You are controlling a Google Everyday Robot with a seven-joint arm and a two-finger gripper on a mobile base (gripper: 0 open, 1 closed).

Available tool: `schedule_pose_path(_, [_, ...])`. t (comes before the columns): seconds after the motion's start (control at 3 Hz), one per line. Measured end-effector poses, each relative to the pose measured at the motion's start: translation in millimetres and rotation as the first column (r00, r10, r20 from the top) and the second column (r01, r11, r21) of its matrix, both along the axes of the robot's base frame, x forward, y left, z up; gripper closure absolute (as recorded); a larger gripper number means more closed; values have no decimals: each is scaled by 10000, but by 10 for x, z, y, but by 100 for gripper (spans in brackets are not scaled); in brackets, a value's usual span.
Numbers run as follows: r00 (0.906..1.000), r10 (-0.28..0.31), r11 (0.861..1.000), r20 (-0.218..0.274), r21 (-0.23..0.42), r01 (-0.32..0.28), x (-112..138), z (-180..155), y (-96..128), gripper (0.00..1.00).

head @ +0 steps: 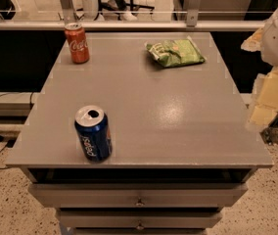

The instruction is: Pick green jalapeno chip bag

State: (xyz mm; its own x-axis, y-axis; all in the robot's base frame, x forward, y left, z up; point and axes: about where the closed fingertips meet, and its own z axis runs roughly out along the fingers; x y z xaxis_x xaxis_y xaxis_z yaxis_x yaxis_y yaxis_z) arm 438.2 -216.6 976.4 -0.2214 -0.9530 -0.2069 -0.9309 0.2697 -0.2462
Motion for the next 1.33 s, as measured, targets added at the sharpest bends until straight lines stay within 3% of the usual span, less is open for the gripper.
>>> schedule_pose_path(0.33, [10000, 0, 10000, 2, 0, 0, 0, 0, 0, 0])
schedule_pose_path(0.67, [9998, 38, 9984, 179, 566, -48, 295, -114, 182, 0])
schedule_pose_path(1.0, [9986, -140, 9931, 507, 1169, 80, 702, -262, 360, 0])
schedule_pose_path(1.33, [9924, -821, 9703, 921, 2348, 585, 1190, -335, 535, 0])
